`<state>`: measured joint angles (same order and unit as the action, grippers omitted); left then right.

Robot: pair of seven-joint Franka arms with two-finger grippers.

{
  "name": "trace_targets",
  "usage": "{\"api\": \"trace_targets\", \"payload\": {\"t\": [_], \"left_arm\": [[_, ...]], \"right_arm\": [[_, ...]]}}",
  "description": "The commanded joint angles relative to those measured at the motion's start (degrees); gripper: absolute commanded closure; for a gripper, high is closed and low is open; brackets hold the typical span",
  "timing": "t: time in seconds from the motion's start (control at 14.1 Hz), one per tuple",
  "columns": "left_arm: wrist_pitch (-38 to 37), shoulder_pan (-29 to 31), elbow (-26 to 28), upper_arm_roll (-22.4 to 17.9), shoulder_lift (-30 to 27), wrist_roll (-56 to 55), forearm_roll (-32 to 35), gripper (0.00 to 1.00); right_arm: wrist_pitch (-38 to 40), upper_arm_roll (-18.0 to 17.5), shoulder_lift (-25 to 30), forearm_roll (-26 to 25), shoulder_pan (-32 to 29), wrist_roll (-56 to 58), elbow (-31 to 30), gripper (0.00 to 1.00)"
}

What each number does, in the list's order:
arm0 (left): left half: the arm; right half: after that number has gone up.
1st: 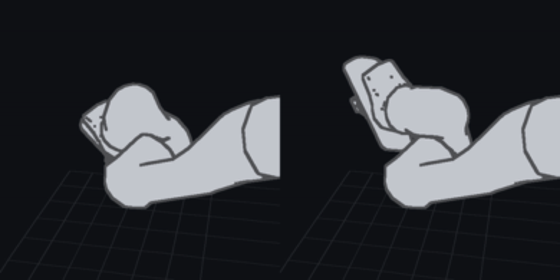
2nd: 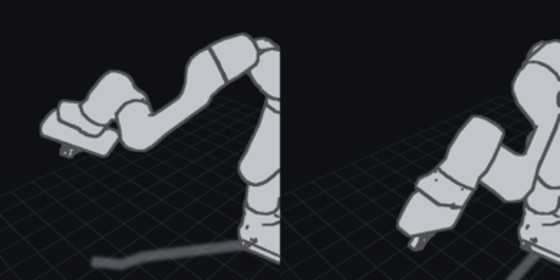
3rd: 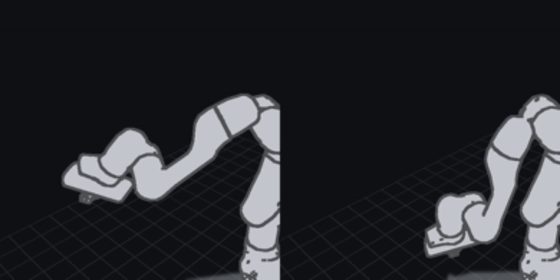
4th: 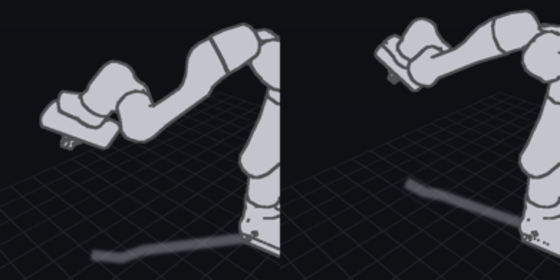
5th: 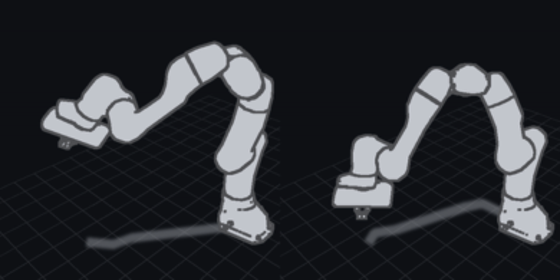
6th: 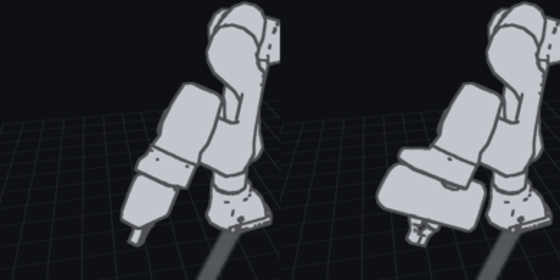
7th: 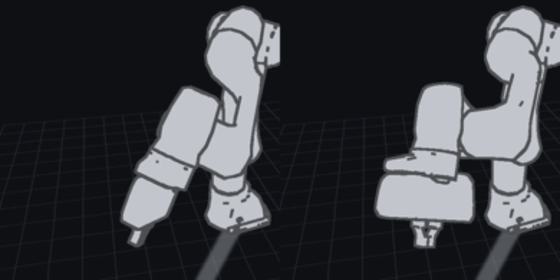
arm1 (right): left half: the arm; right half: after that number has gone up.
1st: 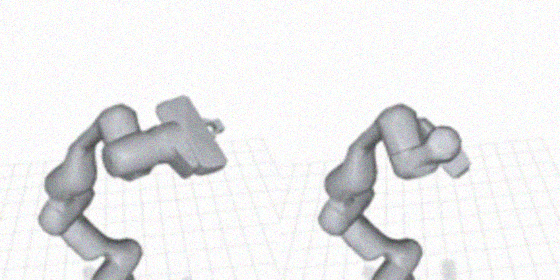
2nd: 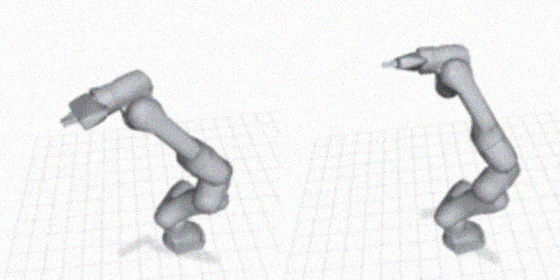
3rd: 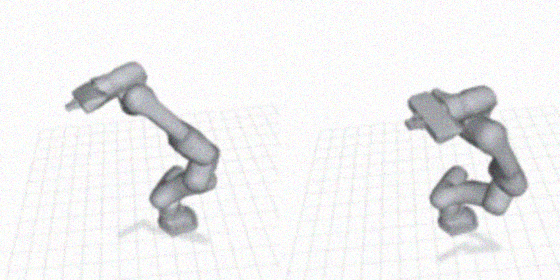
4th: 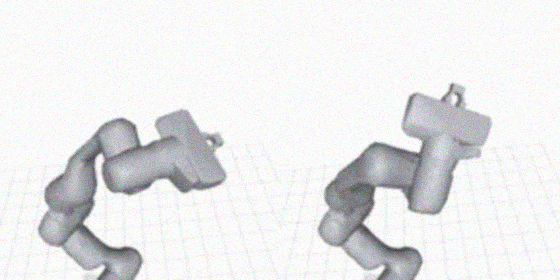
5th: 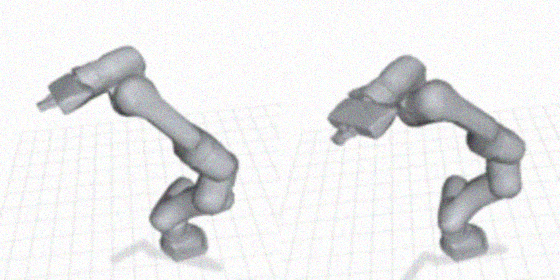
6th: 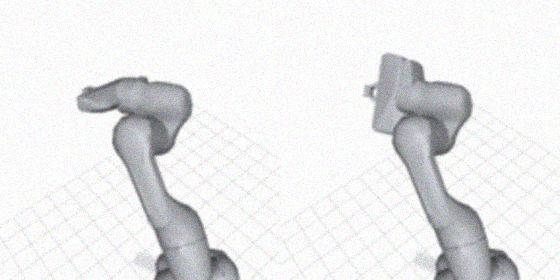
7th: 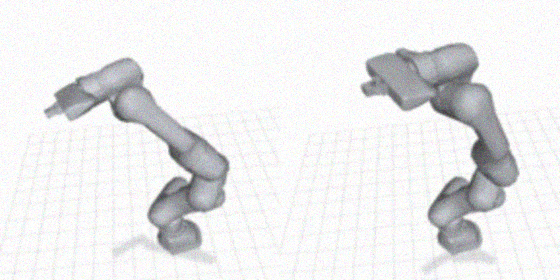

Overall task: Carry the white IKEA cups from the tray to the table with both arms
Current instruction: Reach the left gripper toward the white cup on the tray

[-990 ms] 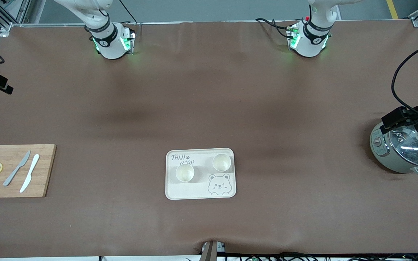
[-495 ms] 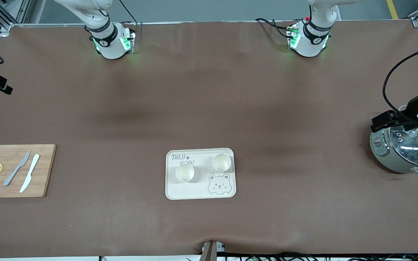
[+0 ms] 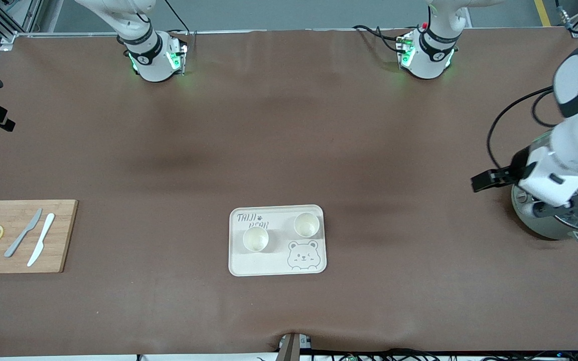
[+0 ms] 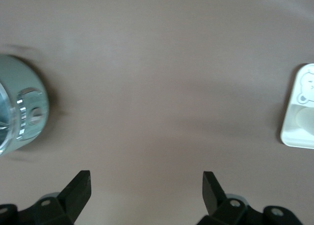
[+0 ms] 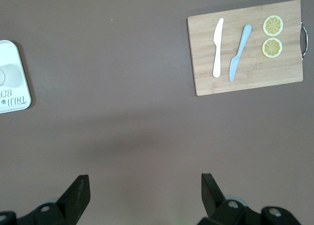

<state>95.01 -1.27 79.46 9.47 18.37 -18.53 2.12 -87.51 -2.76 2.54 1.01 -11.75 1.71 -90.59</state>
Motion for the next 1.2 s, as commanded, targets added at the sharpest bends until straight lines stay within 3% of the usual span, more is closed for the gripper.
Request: {"api": "trace_targets", "payload": {"t": [0.0,0.78,1.13], "left_arm": [[2.71,-2.85,-0.71,-0.06,2.27,-2.72,0.17,0.00],[19.76,-14.81,-2.81,-0.06,13.43,-23.55,0.08,0.00],[23.89,-19.29,-4.40,-0.59,18.79,-29.19,0.26,0.00]], "right_arm": [[0.23,-0.75,-0.17,0.13,-0.91,-0.30,0.95,0.00],[0.76,-1.19,-1.13,0.39,-0.03,-0.66,1.03,0.00],[0.06,-1.28,-1.31,1.01,4.35,-0.83,0.86,0.00]]}}
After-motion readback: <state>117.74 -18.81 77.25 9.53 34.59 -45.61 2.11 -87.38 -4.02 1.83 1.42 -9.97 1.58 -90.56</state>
